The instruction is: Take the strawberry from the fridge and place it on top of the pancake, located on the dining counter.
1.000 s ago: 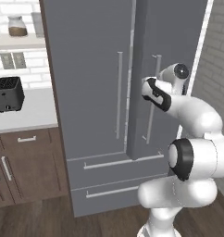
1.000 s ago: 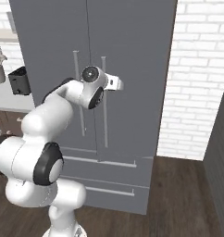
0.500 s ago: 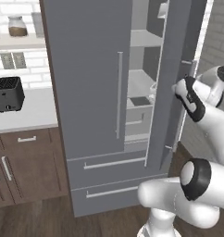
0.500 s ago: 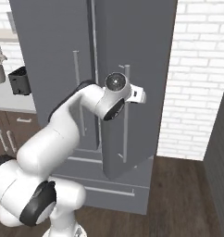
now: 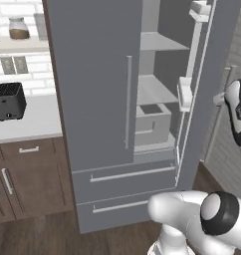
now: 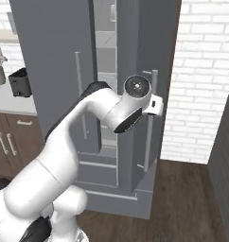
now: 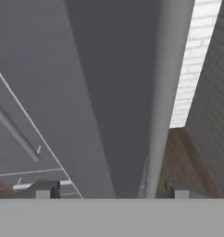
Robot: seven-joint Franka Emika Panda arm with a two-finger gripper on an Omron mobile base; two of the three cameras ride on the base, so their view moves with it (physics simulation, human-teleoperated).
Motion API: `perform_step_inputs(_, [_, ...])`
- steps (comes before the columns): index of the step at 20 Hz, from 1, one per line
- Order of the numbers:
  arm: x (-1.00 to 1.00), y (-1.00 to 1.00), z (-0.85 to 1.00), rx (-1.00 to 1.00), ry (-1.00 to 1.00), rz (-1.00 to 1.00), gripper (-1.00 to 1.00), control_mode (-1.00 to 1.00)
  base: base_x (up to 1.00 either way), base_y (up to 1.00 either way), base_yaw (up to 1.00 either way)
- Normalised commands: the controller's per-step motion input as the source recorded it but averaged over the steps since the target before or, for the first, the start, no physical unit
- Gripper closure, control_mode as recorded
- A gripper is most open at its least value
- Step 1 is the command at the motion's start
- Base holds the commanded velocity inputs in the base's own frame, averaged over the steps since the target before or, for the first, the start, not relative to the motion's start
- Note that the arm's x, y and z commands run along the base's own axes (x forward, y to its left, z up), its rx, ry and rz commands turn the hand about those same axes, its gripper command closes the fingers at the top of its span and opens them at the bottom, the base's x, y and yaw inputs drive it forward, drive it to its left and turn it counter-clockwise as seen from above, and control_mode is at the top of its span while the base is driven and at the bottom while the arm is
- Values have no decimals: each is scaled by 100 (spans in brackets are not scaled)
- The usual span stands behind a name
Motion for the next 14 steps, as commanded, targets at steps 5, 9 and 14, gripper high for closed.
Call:
perform_step_inputs(5, [-37, 96, -1, -41, 16, 7, -100, -100, 0, 0, 0])
perform_step_inputs(9, [30, 100, -36, -69, 34, -6, -100, -100, 0, 0, 0])
perform_step_inputs(14, [85, 72, -17, -49, 45, -22, -100, -100, 0, 0, 0])
